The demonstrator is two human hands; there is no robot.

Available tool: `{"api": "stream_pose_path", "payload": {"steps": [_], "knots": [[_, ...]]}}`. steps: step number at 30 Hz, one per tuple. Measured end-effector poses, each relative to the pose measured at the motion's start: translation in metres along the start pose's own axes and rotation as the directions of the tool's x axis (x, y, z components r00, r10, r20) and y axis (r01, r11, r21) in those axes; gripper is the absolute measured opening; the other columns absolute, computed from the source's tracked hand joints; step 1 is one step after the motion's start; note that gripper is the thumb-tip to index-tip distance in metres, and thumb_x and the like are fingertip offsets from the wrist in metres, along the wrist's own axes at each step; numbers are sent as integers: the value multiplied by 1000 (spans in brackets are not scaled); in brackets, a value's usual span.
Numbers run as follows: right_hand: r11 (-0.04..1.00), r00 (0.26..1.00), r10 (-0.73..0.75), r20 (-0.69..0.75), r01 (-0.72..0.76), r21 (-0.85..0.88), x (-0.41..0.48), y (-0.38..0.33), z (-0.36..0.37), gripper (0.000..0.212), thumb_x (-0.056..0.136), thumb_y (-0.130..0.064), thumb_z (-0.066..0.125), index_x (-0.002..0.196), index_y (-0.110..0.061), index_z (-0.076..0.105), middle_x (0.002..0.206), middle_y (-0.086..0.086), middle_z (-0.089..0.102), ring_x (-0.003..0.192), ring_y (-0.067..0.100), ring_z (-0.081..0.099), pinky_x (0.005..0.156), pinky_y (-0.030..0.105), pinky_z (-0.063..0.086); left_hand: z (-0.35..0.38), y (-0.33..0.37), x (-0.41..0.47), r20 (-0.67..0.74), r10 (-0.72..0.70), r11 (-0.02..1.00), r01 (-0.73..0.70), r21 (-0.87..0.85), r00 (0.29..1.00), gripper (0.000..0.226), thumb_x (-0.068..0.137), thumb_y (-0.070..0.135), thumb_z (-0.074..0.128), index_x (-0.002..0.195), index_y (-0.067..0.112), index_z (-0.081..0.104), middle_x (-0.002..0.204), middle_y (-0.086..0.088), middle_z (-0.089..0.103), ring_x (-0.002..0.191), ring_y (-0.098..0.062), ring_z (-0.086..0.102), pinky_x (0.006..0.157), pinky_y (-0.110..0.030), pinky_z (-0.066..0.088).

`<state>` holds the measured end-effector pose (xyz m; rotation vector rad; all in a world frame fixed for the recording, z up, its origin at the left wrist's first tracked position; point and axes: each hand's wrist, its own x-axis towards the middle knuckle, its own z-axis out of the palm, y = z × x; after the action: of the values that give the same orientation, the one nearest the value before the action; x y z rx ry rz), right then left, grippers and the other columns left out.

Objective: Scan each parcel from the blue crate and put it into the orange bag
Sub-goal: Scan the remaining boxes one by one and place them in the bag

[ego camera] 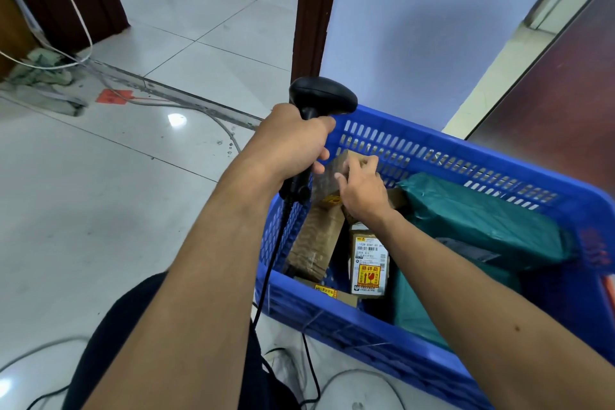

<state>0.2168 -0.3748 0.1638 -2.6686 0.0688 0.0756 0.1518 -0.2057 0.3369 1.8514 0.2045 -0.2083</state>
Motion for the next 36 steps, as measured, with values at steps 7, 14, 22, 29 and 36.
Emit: {"api": "stream_pose_path", "payload": {"steps": [7, 14, 22, 29, 36], "knots": [[995, 993, 103, -54, -103, 1, -2, 4, 1, 64, 93, -35, 74, 136, -6, 37, 139, 19, 39, 115, 45, 57, 90, 49, 47, 3, 1, 2, -3, 13, 1000, -13, -5, 1000, 20, 104, 32, 57, 112, 15, 65, 83, -4, 74, 67, -17, 71, 74, -32, 57], [998, 990, 52, 128, -47, -37, -22, 27, -26, 98, 94, -36, 70, 162, -8, 6, 160, 18, 35, 139, 37, 47, 110, 47, 41, 11, 8, -1, -39, 42, 998, -43, -34, 998, 13, 100, 31, 63, 104, 20, 68, 81, -4, 77, 65, -16, 71, 68, -29, 51], [990, 998, 57, 37, -61, 125, -76, 59, -111, 91, 91, -30, 74, 161, -13, 18, 158, 11, 40, 141, 30, 44, 117, 42, 36, 38, 23, -11, -27, 116, 989, -118, -92, 993, 8, 91, 27, 72, 94, 20, 73, 69, -2, 75, 57, -17, 67, 64, -31, 53], [991, 991, 89, -103, -78, 106, -157, 87, -197, 70, 84, -30, 77, 143, -15, 42, 127, 4, 44, 115, 26, 56, 102, 45, 47, 77, 44, -37, 80, 57, 964, -34, -263, 995, 16, 95, 24, 69, 90, 9, 66, 63, -6, 67, 49, -19, 54, 49, -30, 49], [992, 944, 82, -320, -46, 118, -247, 119, -269, 63, 79, -32, 84, 131, -19, 51, 120, -3, 51, 108, 12, 51, 95, 31, 42, 139, 38, -81, 233, 0, 974, 52, -220, 973, 17, 95, 23, 69, 105, 10, 66, 69, -5, 68, 53, -16, 48, 46, -24, 39]]}}
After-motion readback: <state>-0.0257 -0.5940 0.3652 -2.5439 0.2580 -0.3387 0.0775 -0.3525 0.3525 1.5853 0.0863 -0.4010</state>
